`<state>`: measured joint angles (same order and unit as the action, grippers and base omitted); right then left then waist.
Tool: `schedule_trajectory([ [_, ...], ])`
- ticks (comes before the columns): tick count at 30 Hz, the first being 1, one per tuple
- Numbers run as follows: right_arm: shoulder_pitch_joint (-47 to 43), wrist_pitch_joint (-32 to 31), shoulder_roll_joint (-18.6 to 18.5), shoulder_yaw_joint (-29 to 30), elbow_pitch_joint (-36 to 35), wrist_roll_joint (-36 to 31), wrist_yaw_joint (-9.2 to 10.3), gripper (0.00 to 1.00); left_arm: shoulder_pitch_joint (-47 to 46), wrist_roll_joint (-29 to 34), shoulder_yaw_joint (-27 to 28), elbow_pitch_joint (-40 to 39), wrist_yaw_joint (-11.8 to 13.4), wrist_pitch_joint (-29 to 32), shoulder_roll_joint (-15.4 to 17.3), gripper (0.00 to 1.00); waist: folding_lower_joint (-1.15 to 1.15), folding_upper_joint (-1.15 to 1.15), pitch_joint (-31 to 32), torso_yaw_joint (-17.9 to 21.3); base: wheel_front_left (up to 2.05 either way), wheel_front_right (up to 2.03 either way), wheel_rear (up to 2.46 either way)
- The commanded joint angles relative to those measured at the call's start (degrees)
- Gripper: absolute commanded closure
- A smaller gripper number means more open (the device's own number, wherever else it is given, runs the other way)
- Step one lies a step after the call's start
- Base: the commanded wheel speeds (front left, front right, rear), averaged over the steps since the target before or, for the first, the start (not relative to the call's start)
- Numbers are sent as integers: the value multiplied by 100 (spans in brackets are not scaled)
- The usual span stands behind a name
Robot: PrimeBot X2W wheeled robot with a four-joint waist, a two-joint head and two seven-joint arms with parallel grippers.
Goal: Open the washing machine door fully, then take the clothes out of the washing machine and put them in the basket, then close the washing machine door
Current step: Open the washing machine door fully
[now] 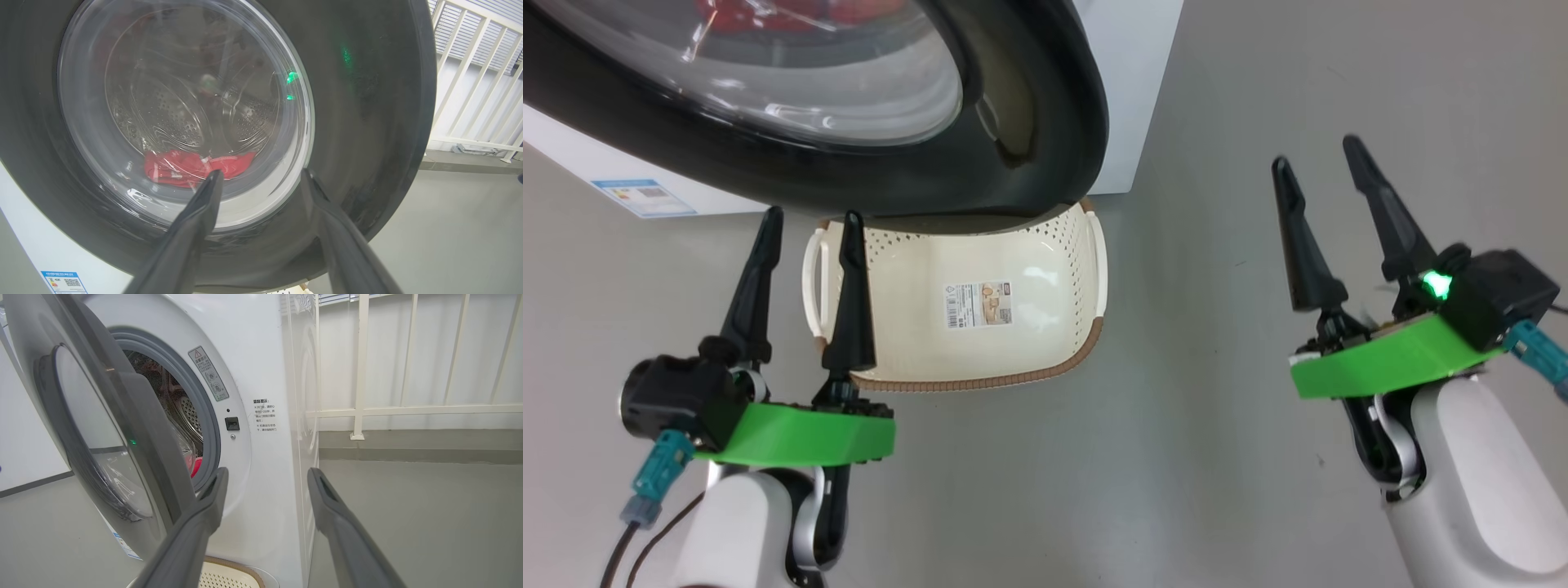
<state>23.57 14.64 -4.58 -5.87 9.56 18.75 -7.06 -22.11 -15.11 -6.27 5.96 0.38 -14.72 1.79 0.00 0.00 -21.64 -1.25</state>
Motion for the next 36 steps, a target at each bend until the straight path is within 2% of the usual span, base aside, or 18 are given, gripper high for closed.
schedule_trajectory([
  [1,-106,35,73,-62,-178,-83,-43,0,131,21,161,-162,-45,-28,109,0,0,0,9,4,0,0,0],
  [11,-469,36,147,83,-307,-375,-43,0,221,9,138,-144,-53,-28,109,0,0,0,111,34,0,0,0],
  [33,-481,36,169,14,-356,-304,-43,0,257,7,141,-163,6,-28,109,0,0,0,62,42,0,0,0],
  [35,-445,36,169,-60,-325,-249,-43,86,251,11,141,-178,10,-28,109,0,0,0,47,39,0,0,0],
  [36,-411,36,169,-94,-303,-252,-43,100,245,14,141,-187,13,-28,109,0,0,0,40,36,0,0,0],
])
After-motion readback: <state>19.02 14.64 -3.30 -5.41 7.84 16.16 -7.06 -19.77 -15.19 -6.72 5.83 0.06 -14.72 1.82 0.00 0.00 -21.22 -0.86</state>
